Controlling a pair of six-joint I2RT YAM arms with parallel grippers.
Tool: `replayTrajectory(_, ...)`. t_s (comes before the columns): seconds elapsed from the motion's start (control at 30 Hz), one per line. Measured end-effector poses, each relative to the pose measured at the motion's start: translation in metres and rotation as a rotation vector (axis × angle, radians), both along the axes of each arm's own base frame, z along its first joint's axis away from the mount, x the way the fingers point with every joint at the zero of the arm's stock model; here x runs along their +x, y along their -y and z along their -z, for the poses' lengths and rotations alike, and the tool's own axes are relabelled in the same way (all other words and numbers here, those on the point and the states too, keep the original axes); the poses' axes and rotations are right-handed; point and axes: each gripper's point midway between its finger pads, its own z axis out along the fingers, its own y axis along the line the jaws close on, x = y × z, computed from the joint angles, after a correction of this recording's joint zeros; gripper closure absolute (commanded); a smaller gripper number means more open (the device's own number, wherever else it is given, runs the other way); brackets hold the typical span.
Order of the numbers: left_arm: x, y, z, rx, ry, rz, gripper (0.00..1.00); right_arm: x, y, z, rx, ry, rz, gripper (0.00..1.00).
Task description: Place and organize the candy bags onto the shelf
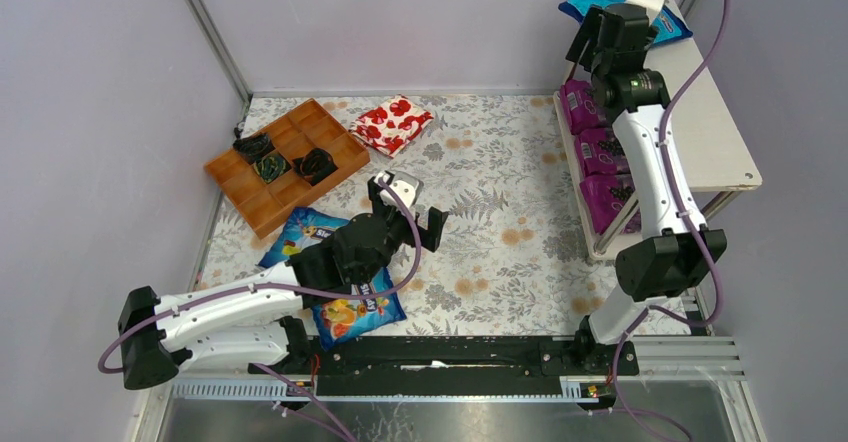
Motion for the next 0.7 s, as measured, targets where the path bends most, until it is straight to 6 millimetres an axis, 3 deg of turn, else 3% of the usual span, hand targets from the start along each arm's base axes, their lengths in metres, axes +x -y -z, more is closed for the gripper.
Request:
replayTrajectory(0.2,0.0,0.001,0.0,0.001,-0.004,0.005,0.04,0.009,-0.032,-0.003,0.026,0.01,-0.182,0.18)
replayTrajectory(0.37,0.001,0.001,0.001,0.004,-0.005,0.002,0.04,0.049,-0.046,-0.002,0.011,0.032,-0.243,0.27)
replayTrajectory(0.53,0.001,0.0,0.001,0.004,-0.005,0.0,0.04,0.087,-0.052,0.026,-0.005,0.001,-0.263,0.33)
replayTrajectory(0.7,0.001,0.0,0.001,0.004,-0.005,0.0,0.04,0.105,-0.052,0.052,-0.025,-0.031,-0.257,0.37)
